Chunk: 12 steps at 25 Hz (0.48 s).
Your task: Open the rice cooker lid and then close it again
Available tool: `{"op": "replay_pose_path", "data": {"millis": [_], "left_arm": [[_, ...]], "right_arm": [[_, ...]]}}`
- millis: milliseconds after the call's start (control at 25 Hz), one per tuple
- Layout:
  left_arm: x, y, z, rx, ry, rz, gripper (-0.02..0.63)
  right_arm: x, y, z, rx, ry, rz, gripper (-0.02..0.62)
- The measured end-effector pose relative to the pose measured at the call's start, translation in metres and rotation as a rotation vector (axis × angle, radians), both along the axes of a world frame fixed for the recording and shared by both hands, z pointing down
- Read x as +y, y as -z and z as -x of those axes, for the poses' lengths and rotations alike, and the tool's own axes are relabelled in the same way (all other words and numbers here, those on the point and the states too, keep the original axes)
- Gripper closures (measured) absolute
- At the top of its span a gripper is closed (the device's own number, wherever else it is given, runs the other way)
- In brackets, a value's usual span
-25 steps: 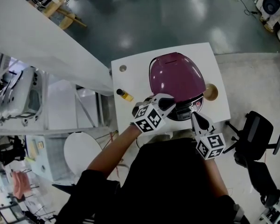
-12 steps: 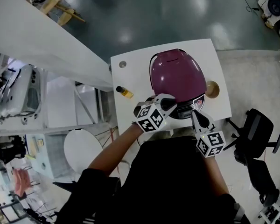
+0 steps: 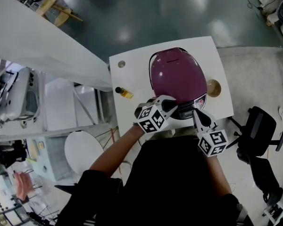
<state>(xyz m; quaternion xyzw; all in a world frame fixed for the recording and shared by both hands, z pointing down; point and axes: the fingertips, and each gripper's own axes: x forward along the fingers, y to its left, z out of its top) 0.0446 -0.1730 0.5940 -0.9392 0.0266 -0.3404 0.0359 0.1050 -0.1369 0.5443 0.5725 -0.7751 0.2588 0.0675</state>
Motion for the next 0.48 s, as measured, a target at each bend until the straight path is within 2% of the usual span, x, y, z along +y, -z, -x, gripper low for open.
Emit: {"op": "replay_pose_path", "data": {"millis": [480], "left_arm": [[-0.0017, -0.0072, 0.0005, -0.005, -0.034, 0.029, 0.569]], "right_arm": [[-0.0095, 0.0028, 0.0023, -0.029, -0.007, -0.008, 0.595]]}}
